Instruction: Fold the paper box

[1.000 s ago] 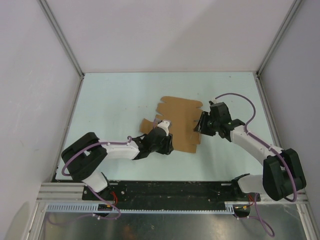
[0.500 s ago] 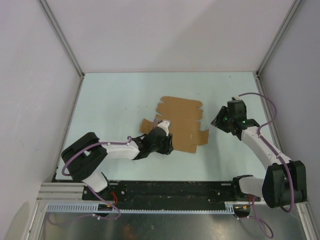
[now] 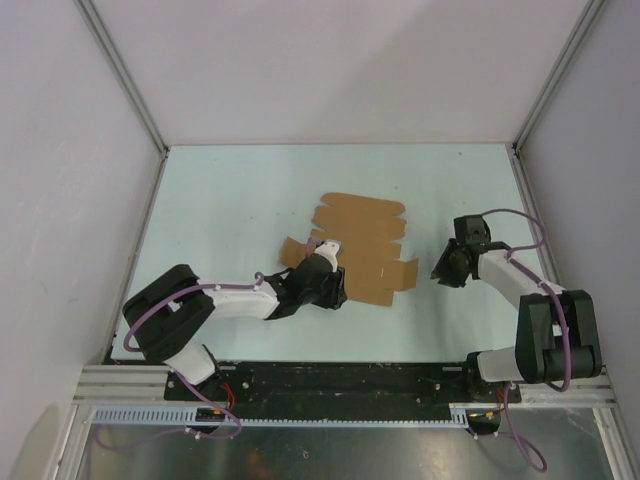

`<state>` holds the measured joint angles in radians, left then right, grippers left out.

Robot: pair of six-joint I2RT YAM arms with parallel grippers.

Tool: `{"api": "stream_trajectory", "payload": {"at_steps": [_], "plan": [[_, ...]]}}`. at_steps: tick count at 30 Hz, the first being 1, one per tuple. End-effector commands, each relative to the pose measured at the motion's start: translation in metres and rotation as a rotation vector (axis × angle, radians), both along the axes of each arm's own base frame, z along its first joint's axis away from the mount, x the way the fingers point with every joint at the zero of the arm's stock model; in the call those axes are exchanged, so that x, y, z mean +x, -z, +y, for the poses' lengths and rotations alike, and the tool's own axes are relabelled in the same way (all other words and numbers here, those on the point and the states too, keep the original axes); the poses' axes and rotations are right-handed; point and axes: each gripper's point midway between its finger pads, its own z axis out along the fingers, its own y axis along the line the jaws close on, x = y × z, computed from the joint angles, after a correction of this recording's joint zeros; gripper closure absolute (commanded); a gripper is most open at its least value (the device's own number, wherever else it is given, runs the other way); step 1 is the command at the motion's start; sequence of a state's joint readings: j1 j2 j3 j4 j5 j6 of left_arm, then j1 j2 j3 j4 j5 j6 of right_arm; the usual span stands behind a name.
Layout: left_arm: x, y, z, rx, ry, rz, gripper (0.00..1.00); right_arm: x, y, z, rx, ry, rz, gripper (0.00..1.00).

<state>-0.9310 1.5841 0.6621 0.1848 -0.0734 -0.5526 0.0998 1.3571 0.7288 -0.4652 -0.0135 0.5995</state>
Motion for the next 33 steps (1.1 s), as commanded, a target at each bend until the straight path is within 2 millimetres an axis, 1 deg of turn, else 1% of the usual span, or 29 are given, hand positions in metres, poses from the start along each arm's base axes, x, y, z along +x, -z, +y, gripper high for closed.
{"api": "stream_trajectory", "payload": {"at_steps": [1,8,14,16,21,26,30,33], "plan": [[-0.006,0.005,-0.004,-0.008,0.016,0.021,0.54,-0.001,0.011,0.021,0.07,-0.094,-0.005,0.68],[-0.007,0.008,-0.003,-0.004,0.013,0.028,0.54,0.005,0.02,0.048,0.133,-0.18,-0.029,0.66],[-0.007,0.009,-0.002,0.0,0.014,0.03,0.55,0.013,0.022,0.071,0.188,-0.243,-0.058,0.65],[-0.008,0.012,-0.001,0.006,0.014,0.032,0.55,0.012,0.023,0.078,0.212,-0.257,-0.056,0.65],[-0.008,0.011,-0.001,0.005,0.013,0.032,0.55,0.017,0.013,0.089,0.245,-0.29,-0.106,0.65],[-0.007,0.011,-0.001,0.005,0.012,0.031,0.55,0.022,-0.006,0.099,0.286,-0.313,-0.188,0.64],[-0.008,0.011,-0.001,0.005,0.012,0.031,0.55,0.02,-0.011,0.107,0.345,-0.333,-0.212,0.63],[-0.008,0.012,0.0,0.008,0.012,0.033,0.55,0.019,-0.004,0.107,0.35,-0.328,-0.192,0.61]]}}
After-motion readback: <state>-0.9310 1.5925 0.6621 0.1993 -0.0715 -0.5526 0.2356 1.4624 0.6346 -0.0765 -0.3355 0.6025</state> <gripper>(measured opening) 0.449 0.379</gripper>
